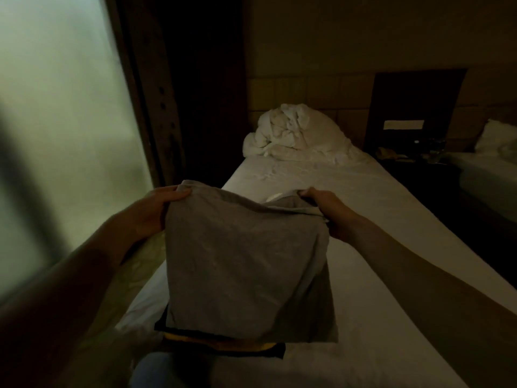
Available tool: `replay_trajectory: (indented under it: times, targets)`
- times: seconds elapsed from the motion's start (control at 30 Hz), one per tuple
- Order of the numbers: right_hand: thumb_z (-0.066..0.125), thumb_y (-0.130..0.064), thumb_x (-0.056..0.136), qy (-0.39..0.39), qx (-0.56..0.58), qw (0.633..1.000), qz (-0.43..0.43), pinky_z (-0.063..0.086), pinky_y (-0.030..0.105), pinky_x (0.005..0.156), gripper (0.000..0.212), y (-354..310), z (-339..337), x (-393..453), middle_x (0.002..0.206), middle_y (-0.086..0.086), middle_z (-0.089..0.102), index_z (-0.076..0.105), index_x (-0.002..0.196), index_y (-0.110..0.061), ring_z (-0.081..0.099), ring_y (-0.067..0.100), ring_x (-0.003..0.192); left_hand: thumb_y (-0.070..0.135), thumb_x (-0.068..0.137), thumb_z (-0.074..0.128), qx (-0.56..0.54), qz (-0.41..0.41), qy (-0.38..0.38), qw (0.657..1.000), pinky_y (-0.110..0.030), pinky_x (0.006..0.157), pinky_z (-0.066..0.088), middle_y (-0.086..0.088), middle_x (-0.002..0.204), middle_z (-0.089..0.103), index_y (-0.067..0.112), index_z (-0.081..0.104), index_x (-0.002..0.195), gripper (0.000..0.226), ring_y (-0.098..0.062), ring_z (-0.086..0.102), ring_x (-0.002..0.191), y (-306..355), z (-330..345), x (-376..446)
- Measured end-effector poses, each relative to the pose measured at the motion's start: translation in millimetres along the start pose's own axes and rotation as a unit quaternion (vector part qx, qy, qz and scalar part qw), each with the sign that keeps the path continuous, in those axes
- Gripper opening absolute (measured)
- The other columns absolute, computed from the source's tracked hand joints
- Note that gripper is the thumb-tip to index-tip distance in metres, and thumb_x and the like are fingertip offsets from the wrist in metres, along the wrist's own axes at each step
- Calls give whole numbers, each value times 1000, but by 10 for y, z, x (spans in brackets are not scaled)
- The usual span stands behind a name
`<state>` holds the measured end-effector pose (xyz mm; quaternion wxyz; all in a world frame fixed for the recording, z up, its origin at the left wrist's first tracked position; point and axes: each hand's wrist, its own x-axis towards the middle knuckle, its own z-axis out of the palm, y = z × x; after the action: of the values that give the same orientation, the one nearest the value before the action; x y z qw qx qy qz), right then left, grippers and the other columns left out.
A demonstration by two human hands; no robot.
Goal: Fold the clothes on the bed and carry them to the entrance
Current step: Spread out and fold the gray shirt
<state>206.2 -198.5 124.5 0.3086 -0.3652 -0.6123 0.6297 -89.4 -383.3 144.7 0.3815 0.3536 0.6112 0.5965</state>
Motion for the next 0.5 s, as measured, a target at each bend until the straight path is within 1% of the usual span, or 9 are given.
replay_trajectory:
  times: [0.07,0.17,0.2,0.27,0.3,0.33,0.37,0.43,0.5]
  targets:
    - [61,-27,89,-2,-5,1000,23,48,34,70,29,147,183,159,94,15,69,70,105,-4,65,29,81,21,90,61,13,-32,20,999,-41,88,51,-19,113,67,1,63,118,35,-32,65,102,-146,-185,104]
    - [63,-21,91,-9,-18,998,64,48,33,68,13,446,408,477,81,10,69,70,91,-10,64,23,70,17,80,72,81,-67,42,994,-49,94,51,-22,111,68,1,67,108,34,-36,65,102,-435,-406,400]
    - [62,-20,93,-18,-24,996,78,49,30,64,12,554,459,598,76,8,68,69,89,-10,64,20,65,15,83,72,110,-79,48,990,-48,92,52,-21,111,68,3,67,108,28,-35,65,102,-552,-465,532]
    - [58,-17,97,-29,-40,994,103,49,21,49,16,756,523,839,64,3,65,66,85,-10,62,12,52,12,90,66,165,-92,66,980,-41,79,54,-16,106,66,8,66,103,14,-29,64,95,-784,-510,812]
    - [57,-15,98,-26,-44,993,111,48,20,46,16,840,540,952,63,2,64,65,85,-11,62,9,50,12,92,62,202,-83,80,972,-37,72,53,-14,101,64,9,65,98,7,-26,63,89,-887,-510,958]
    - [56,-12,98,-18,-45,992,114,48,20,47,15,912,551,1072,68,2,65,65,86,-12,63,9,53,13,94,59,246,-67,98,962,-36,69,52,-12,98,62,10,64,95,5,-24,62,85,-968,-470,1090]
    - [55,-9,98,-8,-45,993,112,51,22,54,14,977,561,1196,78,5,66,65,88,-13,64,11,61,15,96,56,296,-51,117,947,-36,71,52,-10,99,60,11,63,97,8,-25,61,87,-1041,-427,1217]
    - [53,-2,96,18,-49,992,113,53,28,71,18,1103,577,1438,95,10,66,65,90,-14,63,17,79,15,97,50,367,-27,134,920,-35,78,49,-9,107,56,9,59,108,15,-26,58,98,-1207,-348,1425]
    - [49,5,93,29,-60,988,136,49,28,73,26,1220,608,1610,93,9,65,66,86,-13,60,19,82,11,94,55,418,3,117,901,-35,78,47,-9,108,56,10,56,114,20,-27,58,100,-1397,-312,1581]
